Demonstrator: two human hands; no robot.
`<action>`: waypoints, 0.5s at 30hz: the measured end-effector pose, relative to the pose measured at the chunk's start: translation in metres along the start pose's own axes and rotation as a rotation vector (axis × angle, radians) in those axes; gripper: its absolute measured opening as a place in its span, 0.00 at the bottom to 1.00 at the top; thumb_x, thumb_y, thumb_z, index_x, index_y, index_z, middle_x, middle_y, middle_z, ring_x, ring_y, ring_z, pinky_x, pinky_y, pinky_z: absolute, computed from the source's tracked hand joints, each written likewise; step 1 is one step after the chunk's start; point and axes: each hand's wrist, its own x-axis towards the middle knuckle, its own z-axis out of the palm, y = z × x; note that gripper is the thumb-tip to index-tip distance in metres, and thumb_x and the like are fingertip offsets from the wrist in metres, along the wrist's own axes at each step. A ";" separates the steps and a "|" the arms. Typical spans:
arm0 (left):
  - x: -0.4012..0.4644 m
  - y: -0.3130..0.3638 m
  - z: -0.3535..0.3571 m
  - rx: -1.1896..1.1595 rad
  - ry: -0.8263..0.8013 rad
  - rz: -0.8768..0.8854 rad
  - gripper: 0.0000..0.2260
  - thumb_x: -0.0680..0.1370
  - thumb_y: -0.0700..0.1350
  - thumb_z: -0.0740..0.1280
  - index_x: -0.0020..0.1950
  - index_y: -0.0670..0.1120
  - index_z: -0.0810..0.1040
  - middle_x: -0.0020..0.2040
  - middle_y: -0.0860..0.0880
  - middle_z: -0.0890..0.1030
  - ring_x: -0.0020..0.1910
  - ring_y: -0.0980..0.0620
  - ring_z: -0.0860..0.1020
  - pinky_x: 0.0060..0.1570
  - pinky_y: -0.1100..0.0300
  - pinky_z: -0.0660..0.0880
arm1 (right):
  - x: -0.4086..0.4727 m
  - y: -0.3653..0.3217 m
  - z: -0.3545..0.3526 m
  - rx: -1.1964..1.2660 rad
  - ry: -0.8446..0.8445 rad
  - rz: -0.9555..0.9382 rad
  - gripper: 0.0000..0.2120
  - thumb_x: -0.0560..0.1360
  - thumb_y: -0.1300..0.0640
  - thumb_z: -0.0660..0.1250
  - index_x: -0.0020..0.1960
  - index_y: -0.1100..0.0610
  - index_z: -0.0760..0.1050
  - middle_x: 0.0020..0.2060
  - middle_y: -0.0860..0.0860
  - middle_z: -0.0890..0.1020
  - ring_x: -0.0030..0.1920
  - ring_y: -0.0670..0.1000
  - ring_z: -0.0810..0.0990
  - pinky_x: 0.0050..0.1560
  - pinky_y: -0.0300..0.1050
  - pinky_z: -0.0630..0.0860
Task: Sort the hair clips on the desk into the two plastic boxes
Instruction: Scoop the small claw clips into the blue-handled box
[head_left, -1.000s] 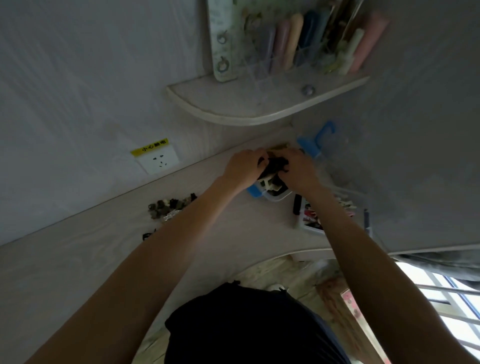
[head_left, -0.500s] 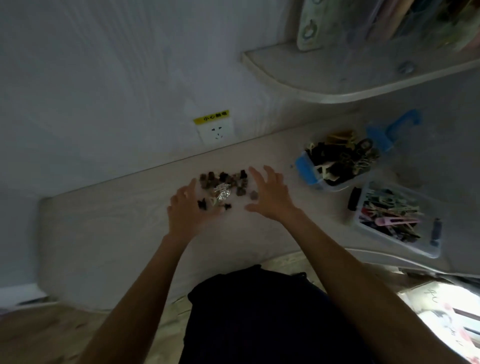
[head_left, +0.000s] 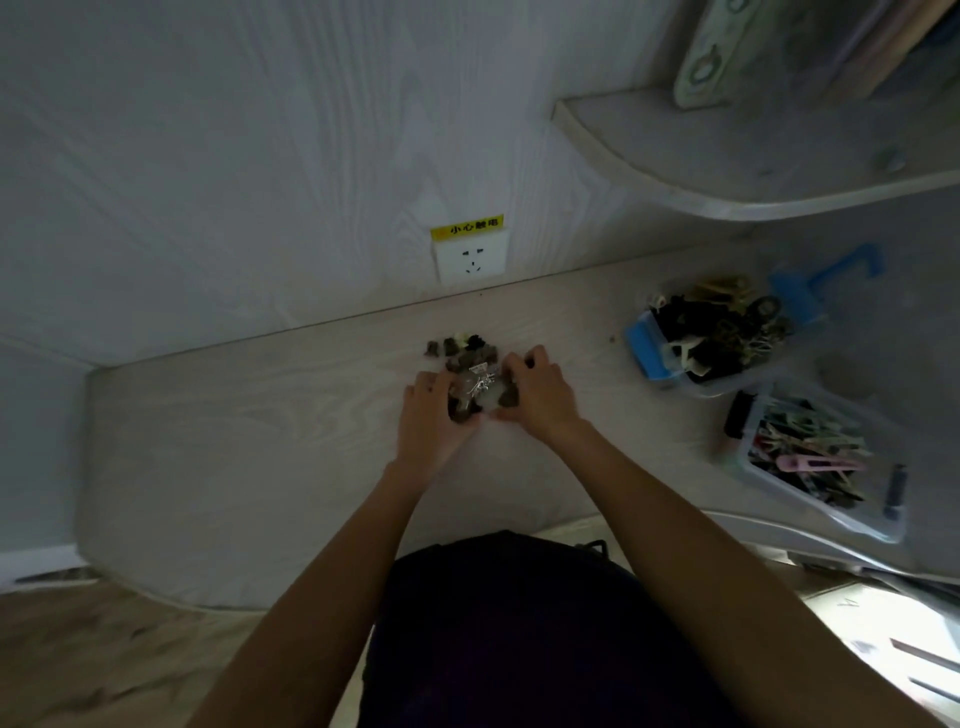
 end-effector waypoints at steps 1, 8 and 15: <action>0.000 -0.002 -0.002 -0.016 0.000 0.007 0.24 0.68 0.49 0.74 0.60 0.44 0.73 0.59 0.42 0.72 0.57 0.42 0.71 0.54 0.57 0.67 | -0.002 0.000 0.002 0.001 0.016 0.010 0.28 0.67 0.49 0.75 0.61 0.55 0.67 0.62 0.58 0.64 0.57 0.61 0.69 0.51 0.54 0.76; 0.000 -0.006 -0.015 0.038 -0.048 0.084 0.16 0.70 0.44 0.71 0.57 0.45 0.76 0.58 0.44 0.73 0.51 0.44 0.78 0.51 0.56 0.72 | -0.012 0.005 0.011 0.121 0.131 -0.017 0.14 0.72 0.55 0.69 0.55 0.57 0.73 0.57 0.58 0.69 0.52 0.60 0.74 0.51 0.50 0.73; -0.003 0.010 -0.009 0.083 -0.130 0.032 0.25 0.67 0.50 0.75 0.59 0.43 0.72 0.60 0.42 0.68 0.51 0.44 0.75 0.52 0.54 0.72 | -0.014 0.006 0.013 0.149 0.140 -0.005 0.14 0.70 0.55 0.70 0.54 0.57 0.73 0.56 0.58 0.70 0.51 0.60 0.74 0.51 0.51 0.75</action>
